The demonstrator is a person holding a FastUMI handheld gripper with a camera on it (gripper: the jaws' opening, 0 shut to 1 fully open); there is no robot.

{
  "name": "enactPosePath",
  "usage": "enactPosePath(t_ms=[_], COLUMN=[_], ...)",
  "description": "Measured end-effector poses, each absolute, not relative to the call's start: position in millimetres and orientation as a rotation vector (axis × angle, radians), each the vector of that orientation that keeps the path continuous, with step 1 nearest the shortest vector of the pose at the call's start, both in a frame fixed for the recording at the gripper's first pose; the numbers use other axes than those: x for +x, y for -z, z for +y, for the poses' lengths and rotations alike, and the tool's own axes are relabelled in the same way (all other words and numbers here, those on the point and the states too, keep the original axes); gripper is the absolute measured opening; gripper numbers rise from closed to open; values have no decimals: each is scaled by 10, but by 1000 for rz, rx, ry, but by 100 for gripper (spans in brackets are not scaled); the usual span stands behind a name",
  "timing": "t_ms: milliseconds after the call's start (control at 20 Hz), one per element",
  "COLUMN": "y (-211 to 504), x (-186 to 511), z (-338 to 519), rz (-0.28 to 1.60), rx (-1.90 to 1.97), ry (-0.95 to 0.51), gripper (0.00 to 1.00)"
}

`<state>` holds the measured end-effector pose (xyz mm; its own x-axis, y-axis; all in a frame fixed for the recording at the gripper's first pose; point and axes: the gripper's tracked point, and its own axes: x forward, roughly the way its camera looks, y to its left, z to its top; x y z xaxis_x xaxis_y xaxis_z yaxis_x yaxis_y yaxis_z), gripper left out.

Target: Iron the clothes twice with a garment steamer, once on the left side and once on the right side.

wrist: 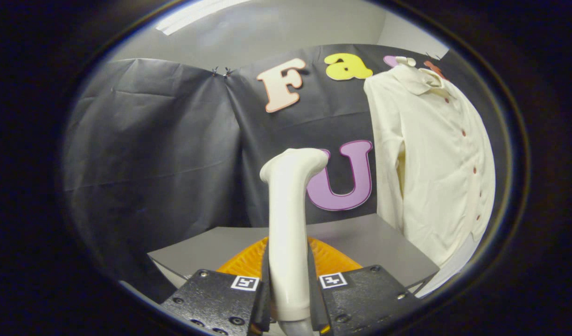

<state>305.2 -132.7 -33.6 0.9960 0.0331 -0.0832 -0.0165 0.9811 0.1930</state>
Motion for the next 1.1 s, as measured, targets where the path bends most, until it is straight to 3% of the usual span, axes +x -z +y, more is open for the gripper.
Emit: enactPosePath(t_ms=[700, 1100], y=[-574, -293], x=[2628, 2867], z=[-2871, -3791], rz=[-96, -102], rx=[101, 180], ry=[124, 199], gripper=[32, 32])
